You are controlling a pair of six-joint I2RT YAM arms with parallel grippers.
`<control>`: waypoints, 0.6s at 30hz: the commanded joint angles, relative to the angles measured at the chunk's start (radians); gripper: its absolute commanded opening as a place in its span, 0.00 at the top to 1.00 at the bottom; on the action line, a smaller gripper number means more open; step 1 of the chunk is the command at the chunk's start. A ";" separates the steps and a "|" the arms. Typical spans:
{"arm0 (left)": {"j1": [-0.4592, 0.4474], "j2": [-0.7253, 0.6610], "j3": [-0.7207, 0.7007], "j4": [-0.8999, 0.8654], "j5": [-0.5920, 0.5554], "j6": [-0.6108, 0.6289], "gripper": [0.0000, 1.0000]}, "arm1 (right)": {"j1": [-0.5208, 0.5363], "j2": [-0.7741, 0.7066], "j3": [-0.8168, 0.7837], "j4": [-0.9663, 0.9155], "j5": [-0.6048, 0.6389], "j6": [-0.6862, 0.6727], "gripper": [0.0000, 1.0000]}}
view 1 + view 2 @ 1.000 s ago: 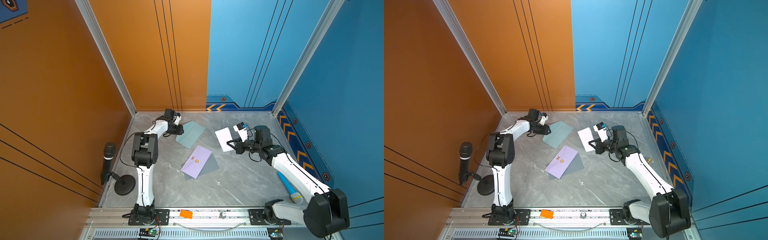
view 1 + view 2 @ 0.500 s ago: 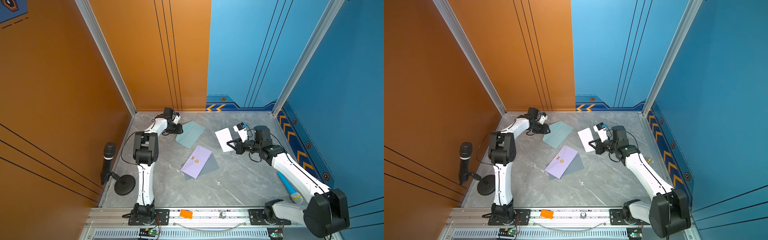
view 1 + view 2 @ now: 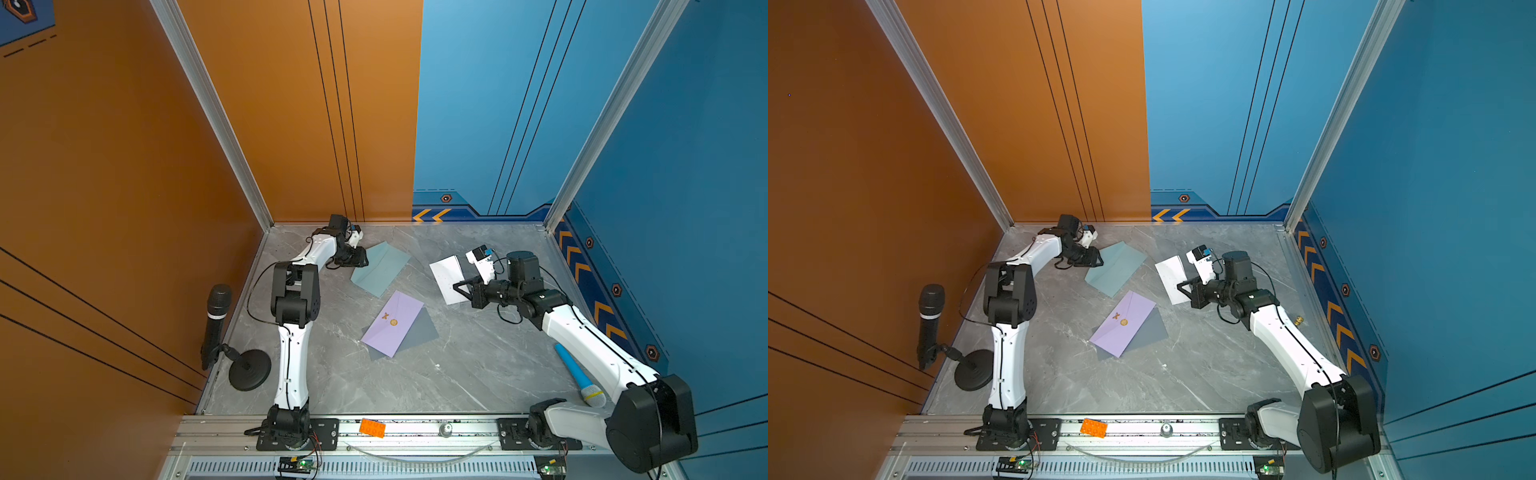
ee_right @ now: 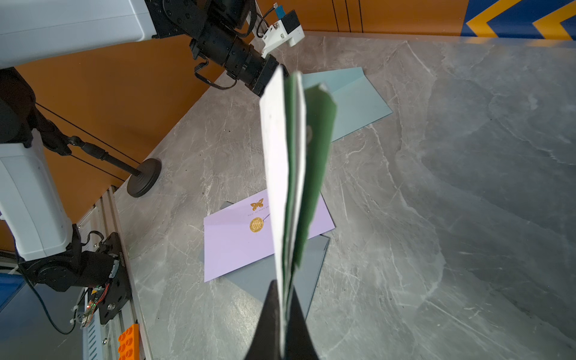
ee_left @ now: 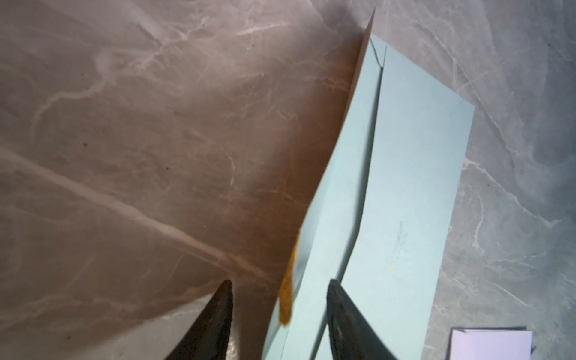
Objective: Fold the letter paper in half and place it into the envelope
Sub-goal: Pick up the envelope from the center of the board.
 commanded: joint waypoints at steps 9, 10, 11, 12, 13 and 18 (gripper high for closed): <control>-0.023 0.020 0.038 -0.045 -0.010 -0.017 0.61 | 0.001 0.007 0.035 -0.031 0.010 -0.011 1.00; -0.025 0.021 0.038 -0.046 -0.017 -0.018 0.64 | 0.000 0.005 0.034 -0.031 0.010 -0.011 1.00; -0.025 0.023 0.040 -0.045 -0.017 -0.020 0.65 | 0.000 0.002 0.033 -0.032 0.010 -0.011 1.00; -0.027 0.023 0.041 -0.045 -0.015 -0.021 0.66 | 0.000 0.002 0.030 -0.031 0.010 -0.011 1.00; -0.028 0.025 0.043 -0.046 -0.016 -0.026 0.68 | 0.000 0.001 0.031 -0.031 0.011 -0.011 1.00; -0.030 0.031 0.053 -0.044 -0.022 -0.039 0.76 | -0.002 0.004 0.028 -0.027 0.011 -0.008 1.00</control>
